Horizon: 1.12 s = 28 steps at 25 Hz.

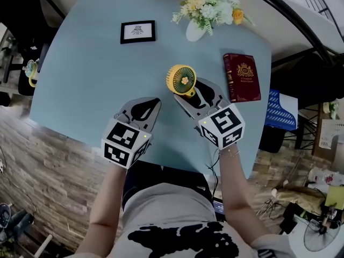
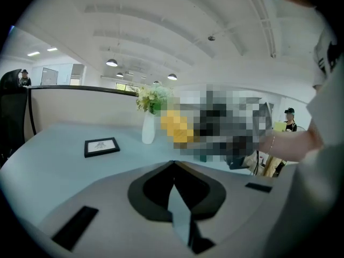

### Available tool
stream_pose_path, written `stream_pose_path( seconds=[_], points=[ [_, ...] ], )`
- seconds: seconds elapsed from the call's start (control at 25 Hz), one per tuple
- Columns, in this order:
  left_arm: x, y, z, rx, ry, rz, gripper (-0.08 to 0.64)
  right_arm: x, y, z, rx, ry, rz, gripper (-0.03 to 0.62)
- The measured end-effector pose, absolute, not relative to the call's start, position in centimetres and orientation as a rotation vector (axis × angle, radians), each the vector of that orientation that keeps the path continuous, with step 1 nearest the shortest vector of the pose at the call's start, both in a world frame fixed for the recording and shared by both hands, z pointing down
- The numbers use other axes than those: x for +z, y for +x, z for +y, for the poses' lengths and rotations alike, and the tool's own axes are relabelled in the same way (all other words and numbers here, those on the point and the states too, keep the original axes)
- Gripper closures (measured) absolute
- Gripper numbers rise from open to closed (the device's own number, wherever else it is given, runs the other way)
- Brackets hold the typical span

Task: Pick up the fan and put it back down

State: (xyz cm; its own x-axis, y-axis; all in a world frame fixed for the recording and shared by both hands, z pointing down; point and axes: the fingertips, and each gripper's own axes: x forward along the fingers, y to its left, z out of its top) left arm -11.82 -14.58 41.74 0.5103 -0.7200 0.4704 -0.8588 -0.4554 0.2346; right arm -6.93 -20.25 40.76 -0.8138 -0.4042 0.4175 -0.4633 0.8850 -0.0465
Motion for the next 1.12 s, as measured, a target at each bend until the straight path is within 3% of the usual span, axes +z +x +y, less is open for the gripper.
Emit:
stream_pose_path(
  seconds=[0.72,1.12],
  points=[
    [32.0,-9.4,-15.6,0.324,2.582,-1.309,0.549,31.5,-4.0,-18.6,0.213,0.872,-2.885,0.334],
    [31.2,-6.7,-16.3,0.311,2.674,-1.24,0.549,28.6,-1.2,-18.7,0.153,1.023,-2.97,0.334]
  ],
)
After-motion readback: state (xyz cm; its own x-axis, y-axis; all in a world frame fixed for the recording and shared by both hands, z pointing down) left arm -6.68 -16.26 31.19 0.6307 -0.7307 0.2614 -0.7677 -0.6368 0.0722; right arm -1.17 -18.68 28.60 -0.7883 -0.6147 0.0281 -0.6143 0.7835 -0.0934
